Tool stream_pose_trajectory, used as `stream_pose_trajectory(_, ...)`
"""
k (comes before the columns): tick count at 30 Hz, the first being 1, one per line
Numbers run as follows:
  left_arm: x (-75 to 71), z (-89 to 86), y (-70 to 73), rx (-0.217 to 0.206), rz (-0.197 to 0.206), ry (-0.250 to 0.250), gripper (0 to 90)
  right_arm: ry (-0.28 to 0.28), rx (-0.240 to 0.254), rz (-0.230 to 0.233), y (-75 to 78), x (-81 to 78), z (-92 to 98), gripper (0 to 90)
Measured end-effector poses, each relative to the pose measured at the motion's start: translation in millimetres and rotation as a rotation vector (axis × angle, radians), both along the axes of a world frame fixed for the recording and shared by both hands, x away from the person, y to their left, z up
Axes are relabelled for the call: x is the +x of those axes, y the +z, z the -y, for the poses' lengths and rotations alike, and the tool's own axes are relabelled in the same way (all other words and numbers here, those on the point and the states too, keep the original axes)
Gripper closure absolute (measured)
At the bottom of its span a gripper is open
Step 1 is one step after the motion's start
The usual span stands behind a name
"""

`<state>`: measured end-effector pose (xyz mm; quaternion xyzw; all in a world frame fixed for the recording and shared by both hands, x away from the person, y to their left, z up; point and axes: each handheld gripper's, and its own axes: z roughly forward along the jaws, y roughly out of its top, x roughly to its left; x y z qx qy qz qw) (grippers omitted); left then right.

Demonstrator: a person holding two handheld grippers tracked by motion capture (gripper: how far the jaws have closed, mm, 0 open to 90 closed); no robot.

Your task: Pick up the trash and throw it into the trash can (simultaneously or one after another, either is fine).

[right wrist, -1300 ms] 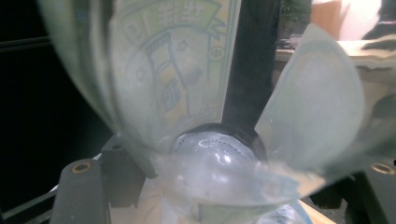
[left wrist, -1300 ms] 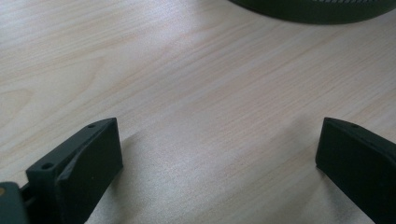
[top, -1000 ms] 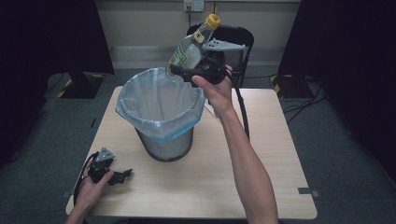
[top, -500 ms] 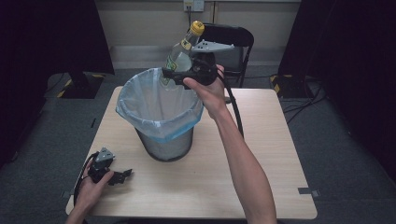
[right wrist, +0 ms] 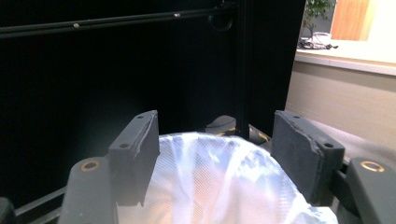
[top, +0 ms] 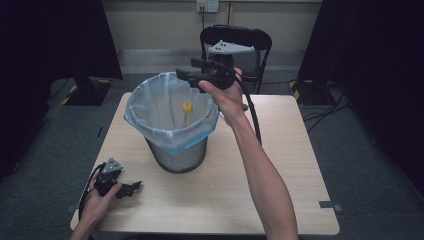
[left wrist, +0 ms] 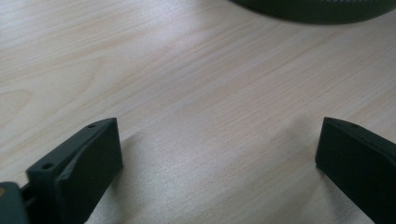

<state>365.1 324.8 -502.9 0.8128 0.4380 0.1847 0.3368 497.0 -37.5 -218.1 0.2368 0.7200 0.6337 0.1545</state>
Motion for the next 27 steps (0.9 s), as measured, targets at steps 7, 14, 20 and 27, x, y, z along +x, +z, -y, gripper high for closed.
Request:
stream_pose_trajectory(7, 0.0, 0.4, -0.3, -0.003, 0.0, 0.002, 0.0, -0.019, 0.01, -0.006, -1.6, 3.4, 9.1, 31.6)
stream_pose_trajectory(14, -0.1, 0.3, -0.2, -0.002, 0.0, 0.002, 0.0, -0.025, 0.009, -0.012, -1.1, 4.4, 12.5, 30.4)
stream_pose_trajectory(20, 0.1, 0.4, -0.2, -0.004, 0.0, 0.003, 0.0, -0.039, 0.002, -0.03, -4.6, 8.4, 20.5, 29.6)
stream_pose_trajectory(27, 0.0, 0.4, -0.2, -0.004, 0.001, 0.002, 0.0, -0.074, 0.004, -0.04, -7.3, 12.3, 32.6, 29.4)
